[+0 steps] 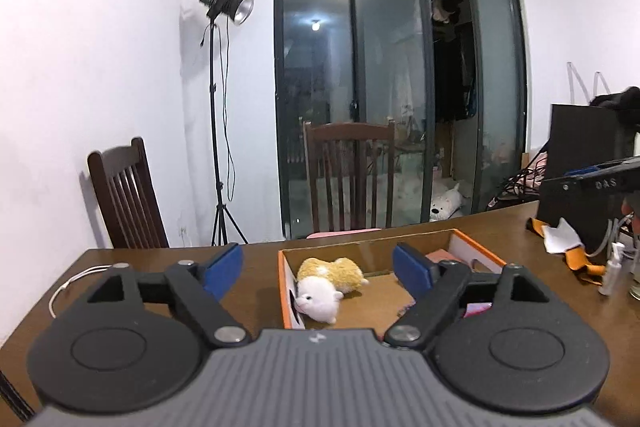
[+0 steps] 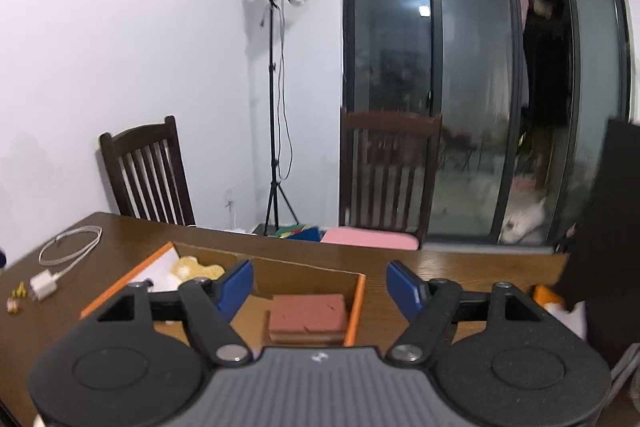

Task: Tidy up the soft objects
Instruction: 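Withdraw both tools from the box back over the table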

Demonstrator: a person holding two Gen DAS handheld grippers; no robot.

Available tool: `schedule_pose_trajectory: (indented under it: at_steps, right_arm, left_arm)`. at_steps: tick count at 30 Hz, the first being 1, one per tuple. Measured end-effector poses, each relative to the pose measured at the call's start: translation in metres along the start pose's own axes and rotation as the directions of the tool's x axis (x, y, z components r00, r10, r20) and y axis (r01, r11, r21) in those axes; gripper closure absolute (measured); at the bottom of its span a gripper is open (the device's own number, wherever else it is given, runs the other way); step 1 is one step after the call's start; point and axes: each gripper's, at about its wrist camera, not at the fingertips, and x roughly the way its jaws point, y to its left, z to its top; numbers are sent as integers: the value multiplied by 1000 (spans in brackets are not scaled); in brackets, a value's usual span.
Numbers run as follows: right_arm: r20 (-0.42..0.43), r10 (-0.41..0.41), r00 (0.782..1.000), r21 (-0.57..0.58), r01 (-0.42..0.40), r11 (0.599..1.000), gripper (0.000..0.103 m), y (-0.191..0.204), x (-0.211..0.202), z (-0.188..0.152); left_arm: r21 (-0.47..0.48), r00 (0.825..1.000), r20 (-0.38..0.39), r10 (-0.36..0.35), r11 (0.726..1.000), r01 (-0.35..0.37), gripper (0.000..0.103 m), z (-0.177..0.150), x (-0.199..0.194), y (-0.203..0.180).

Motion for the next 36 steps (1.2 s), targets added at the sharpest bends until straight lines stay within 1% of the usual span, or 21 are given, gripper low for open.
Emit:
schedule_pose_trajectory:
  at_steps: [3,5,7,10,13,16,18,20,21,23,26,30,33,36]
  right_arm:
    - [35,-13,999,-58,15,998,26,8,-38,-18]
    - [54,-8,999,-78,13,997,21,15,-60,-29]
    - [81,10,997,-96,-2,995,16,26,-81,-44]
    - [103,42,994,-93,-32,995,15,40,-110,-70]
    - [80,87,993,-52,-83,995,15,53,-133,-104]
    - [34,100,994,14,-100,995,15,66,-149,-137]
    - [-7,150,989,50,-150,987,15,70,-156,-152]
    - [-39,182,983,48,-180,983,15,72,-159,-161]
    - [-45,171,984,29,-170,985,16,75,-159,-162]
    - [-41,145,989,25,-144,989,16,79,-156,-157]
    - [-25,153,988,48,-151,987,17,83,-149,-149]
    - [-29,158,987,35,-157,987,17,94,-131,-146]
    - [-57,156,986,48,-153,987,23,98,-113,-146]
    - [-71,192,979,68,-187,980,26,105,-96,-144]
  left_arm:
    - [5,1000,21,-10,1000,10,15,-8,-27,-12]
    - [2,999,34,-17,1000,16,12,-14,-44,-18]
    - [-9,999,45,-15,1000,16,8,-22,-60,-22]
    - [-9,998,55,-37,999,37,6,-42,-83,-30]
    - [-25,998,31,-60,998,61,5,-66,-103,-32]
    - [-28,997,-21,-74,997,73,5,-86,-114,-35]
    - [-22,994,-56,-89,996,88,5,-96,-117,-35]
    - [-17,993,-78,-92,996,90,5,-103,-114,-32]
    - [-17,993,-85,-84,996,83,5,-105,-111,-31]
    - [-34,992,-97,-82,996,79,5,-107,-102,-27]
    - [-65,987,-138,-85,995,77,5,-112,-87,-25]
    - [-80,980,-174,-93,994,80,5,-119,-70,-21]
    - [-89,974,-198,-107,992,91,5,-125,-57,-20]
    - [-89,968,-231,-96,993,77,6,-132,-43,-21]
